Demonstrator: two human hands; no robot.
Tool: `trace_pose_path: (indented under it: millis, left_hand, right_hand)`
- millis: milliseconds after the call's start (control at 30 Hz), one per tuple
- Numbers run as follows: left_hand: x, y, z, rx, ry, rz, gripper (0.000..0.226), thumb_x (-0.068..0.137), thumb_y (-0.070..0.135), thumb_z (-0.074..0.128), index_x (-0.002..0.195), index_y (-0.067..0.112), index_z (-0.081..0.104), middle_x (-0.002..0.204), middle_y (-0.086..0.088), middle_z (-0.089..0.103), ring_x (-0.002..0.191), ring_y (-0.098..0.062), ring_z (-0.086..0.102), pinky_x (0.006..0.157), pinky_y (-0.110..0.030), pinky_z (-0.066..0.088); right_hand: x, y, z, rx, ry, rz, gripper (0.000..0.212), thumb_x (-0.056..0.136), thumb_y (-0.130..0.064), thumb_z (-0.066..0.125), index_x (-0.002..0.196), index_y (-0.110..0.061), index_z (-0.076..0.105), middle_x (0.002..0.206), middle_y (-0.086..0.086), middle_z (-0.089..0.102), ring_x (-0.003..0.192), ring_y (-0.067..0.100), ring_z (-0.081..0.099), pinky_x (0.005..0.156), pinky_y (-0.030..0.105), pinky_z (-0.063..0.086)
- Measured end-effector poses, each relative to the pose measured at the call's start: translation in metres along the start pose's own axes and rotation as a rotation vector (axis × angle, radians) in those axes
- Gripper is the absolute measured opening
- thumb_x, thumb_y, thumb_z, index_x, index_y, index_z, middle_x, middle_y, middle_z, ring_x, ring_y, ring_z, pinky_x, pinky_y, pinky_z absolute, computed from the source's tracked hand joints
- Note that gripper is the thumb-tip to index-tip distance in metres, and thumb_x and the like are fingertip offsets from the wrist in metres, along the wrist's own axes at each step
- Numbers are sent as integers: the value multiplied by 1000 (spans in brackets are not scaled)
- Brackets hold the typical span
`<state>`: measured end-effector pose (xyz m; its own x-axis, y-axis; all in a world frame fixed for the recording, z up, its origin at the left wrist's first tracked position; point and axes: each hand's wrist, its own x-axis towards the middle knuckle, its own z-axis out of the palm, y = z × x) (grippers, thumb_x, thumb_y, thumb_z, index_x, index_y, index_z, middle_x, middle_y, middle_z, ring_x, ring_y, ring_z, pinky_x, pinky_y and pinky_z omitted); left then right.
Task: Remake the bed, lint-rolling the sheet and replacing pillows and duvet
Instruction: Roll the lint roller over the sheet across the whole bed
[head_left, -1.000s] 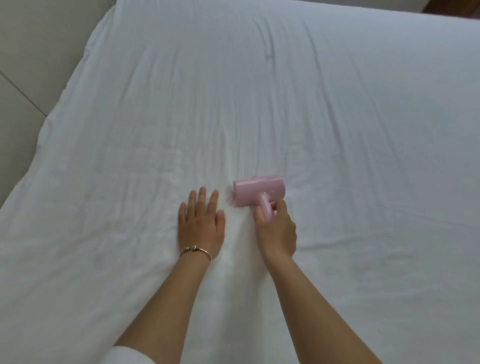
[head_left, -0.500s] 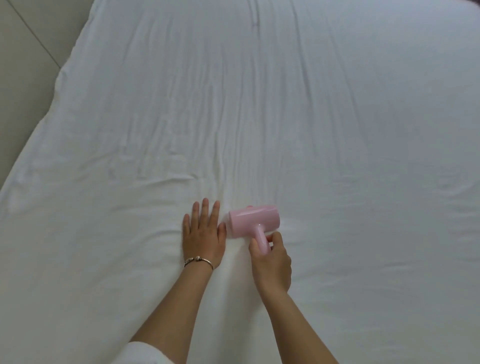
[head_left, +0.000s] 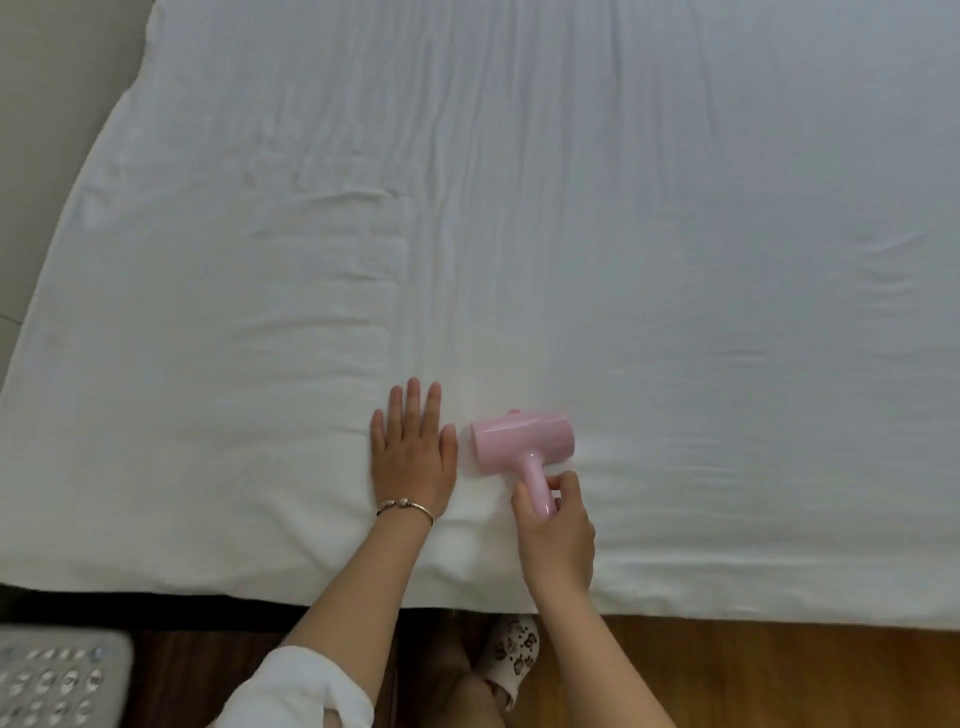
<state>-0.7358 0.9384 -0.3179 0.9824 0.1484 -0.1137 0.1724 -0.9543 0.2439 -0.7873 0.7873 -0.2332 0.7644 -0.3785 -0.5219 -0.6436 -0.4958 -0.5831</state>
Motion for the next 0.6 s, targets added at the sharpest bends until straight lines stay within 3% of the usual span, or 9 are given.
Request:
trace_pose_path:
  millis: [233,400,533,600]
  left_hand:
    - [-71,11,10,43,-76,-25,62,95,41,23,151,16,26,158,-8,24,145,-26,17,116,-41,0]
    - [-108,17,9,54,-147,-36,64,94,45,21,151,15,19,158,-8,23,145,-25,15,116,-42,2]
    - [-120,16,-1,95,-284,-27,72,85,54,-6,149,23,-14,160,-1,-12,148,-19,-12,117,-40,-9]
    - [-117,19,-10,82,-330,-50,70,90,54,2,152,25,-14,160,3,-15,148,-17,-14,118,-39,-7]
  right_hand:
    - [-61,71,-27,-27,-44,31,18,93,-40,56,86,-29,45,77,-3,60,65,12,58,49,26,36]
    - [-87,98,-47,-23,-73,106,17,91,-38,59,81,-26,50,74,-3,61,66,13,58,50,27,37]
    - [-99,102,-71,68,-64,108,15,85,-34,69,78,-24,59,70,-2,63,64,15,59,54,29,40]
    - [-102,94,-80,131,-57,95,15,84,-34,72,80,-23,62,70,-1,64,64,14,59,54,28,41]
